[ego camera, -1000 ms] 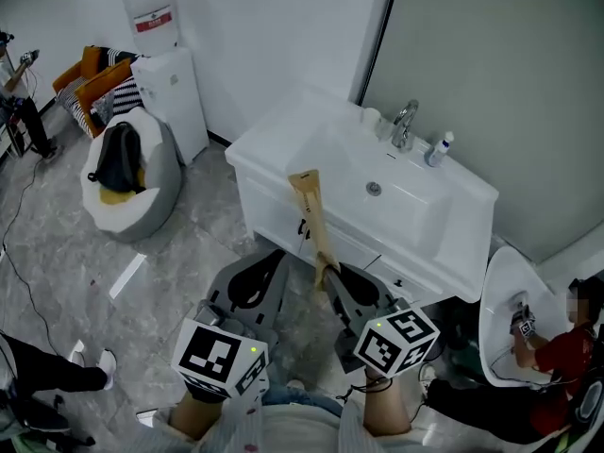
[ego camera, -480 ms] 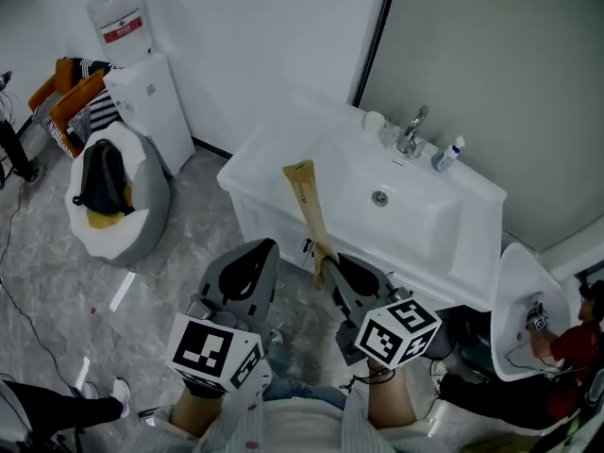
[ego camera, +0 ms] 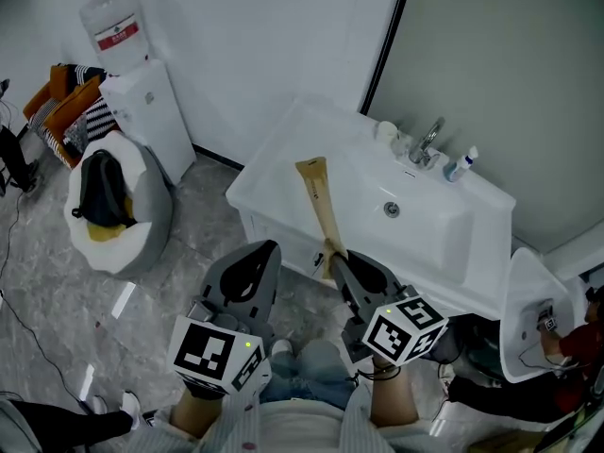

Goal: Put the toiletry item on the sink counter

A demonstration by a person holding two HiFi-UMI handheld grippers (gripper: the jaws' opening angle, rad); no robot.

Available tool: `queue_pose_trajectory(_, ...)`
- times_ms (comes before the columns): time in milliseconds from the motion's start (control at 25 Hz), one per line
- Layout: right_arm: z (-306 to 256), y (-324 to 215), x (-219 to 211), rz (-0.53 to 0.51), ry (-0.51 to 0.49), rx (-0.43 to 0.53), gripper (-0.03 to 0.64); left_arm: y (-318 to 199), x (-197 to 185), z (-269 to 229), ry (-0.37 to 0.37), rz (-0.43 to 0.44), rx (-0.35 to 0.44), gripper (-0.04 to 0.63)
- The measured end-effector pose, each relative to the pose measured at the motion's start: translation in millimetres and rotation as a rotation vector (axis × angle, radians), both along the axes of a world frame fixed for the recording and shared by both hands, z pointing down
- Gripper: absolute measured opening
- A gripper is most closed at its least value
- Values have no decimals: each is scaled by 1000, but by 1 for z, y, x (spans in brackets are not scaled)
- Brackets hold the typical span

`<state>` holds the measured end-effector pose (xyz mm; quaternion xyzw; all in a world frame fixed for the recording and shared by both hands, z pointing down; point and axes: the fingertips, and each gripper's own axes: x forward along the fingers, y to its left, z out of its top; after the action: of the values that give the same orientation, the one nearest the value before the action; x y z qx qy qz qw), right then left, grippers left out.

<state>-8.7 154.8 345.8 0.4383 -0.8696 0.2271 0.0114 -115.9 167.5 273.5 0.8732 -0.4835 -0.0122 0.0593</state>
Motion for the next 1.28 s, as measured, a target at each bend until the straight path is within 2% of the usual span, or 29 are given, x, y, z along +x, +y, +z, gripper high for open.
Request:
queue_pose_trajectory(320, 11, -22, 9, 25, 21, -28, 60, -21, -3, 17, 10, 5, -34, 17)
queue_pose_trajectory(560, 26, -65, 11, 12, 14, -46, 60, -61, -5, 24, -3, -21, -36, 17)
queue_pose_trajectory(1280, 17, -256, 37, -34, 24, -93, 60, -253, 35, 11, -24, -31, -56, 17)
